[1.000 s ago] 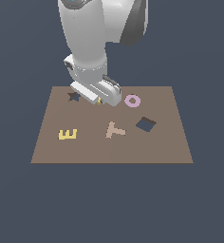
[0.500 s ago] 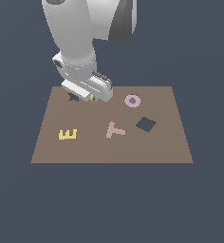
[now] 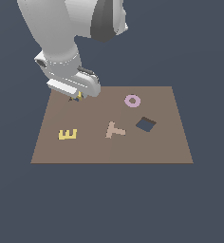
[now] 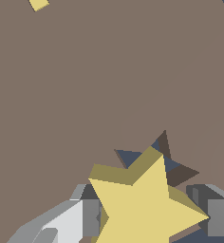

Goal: Insert a designated object into the corresponding slot on a board.

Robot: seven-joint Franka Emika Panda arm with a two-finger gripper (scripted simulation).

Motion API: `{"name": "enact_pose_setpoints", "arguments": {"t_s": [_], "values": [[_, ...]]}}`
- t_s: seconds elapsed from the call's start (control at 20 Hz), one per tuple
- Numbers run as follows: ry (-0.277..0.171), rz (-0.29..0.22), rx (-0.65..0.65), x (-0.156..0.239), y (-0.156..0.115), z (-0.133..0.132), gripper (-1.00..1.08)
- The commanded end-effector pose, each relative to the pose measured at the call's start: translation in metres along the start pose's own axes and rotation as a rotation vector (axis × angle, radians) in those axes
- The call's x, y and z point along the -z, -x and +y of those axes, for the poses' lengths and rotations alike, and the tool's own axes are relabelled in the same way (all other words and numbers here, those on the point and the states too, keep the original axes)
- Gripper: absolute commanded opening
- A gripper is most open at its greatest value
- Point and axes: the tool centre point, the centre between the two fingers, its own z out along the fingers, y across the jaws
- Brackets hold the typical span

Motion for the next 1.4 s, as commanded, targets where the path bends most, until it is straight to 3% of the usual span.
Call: {"name": "enact_pose_setpoints", "arguments": {"t_s": [0.0,1.2,1.25,1.35], "values": [[0.000,0.000,0.026,0.001,-0.003,0.007,-1.00],[0.000,-0.002,0.052,-0.008,-0.008,0.015,-1.00],[0.000,-0.002,0.052,-0.008,-0.008,0.015,1.00],[0.000,-0.002,0.052,-0.008,-0.008,0.015,1.00]]}}
